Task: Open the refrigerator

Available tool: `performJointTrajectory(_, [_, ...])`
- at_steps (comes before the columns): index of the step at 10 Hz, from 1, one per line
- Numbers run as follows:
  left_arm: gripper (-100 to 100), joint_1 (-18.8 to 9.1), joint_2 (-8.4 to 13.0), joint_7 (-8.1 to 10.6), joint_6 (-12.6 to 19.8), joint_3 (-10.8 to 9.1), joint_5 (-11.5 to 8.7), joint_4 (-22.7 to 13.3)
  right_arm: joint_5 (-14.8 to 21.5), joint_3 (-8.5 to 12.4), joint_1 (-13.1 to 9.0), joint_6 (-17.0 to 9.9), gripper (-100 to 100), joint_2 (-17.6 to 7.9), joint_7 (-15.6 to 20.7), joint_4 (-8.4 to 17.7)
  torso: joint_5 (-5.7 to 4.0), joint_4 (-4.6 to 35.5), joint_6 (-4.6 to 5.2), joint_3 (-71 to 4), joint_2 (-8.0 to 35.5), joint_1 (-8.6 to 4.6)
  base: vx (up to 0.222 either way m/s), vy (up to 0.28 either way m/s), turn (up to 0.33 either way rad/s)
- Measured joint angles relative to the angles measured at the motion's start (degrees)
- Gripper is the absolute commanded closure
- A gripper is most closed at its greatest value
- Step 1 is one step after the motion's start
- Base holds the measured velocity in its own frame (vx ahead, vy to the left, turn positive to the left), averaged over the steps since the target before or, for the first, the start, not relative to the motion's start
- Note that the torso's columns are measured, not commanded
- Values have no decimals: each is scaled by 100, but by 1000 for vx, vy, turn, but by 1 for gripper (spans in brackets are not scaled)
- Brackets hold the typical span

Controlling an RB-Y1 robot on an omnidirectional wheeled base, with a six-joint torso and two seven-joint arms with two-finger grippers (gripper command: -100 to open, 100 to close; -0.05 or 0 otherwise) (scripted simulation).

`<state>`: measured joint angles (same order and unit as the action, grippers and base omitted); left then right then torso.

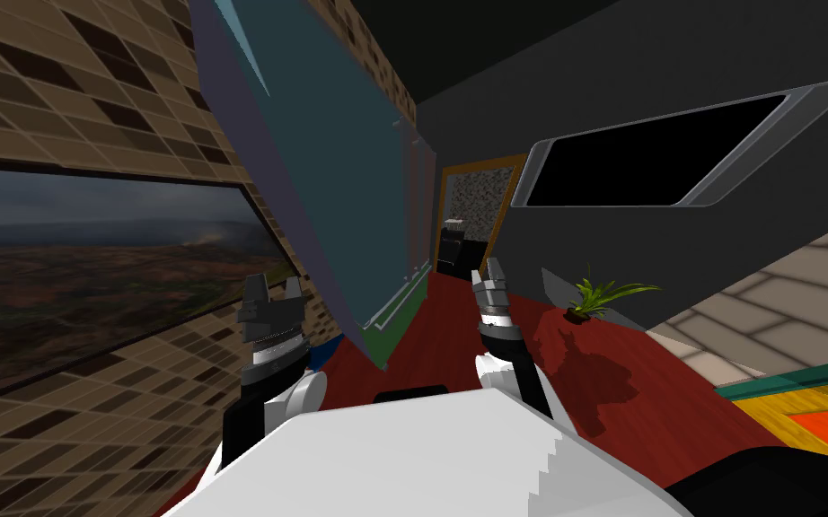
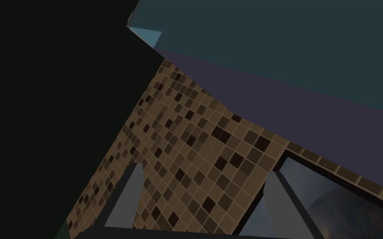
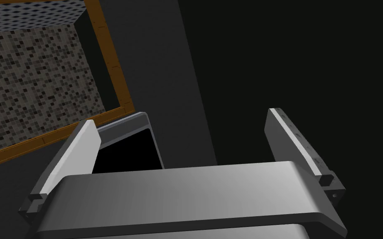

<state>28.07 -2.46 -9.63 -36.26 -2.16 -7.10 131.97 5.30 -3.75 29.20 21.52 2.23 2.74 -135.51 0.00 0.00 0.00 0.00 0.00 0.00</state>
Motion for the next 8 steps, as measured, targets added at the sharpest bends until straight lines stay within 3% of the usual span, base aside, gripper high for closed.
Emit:
performJointTrajectory(2, [0,0,0,0,0,0,0,0,0,0,0,0,0,0,0,0,0,600,0,-1200,597,0,0,0,0])
performJointTrajectory(8, [0,0,0,0,0,0,0,2,0,0,0,1,0,0,0,-2,0,3114,0,-6227,3116,0,0,0,0])
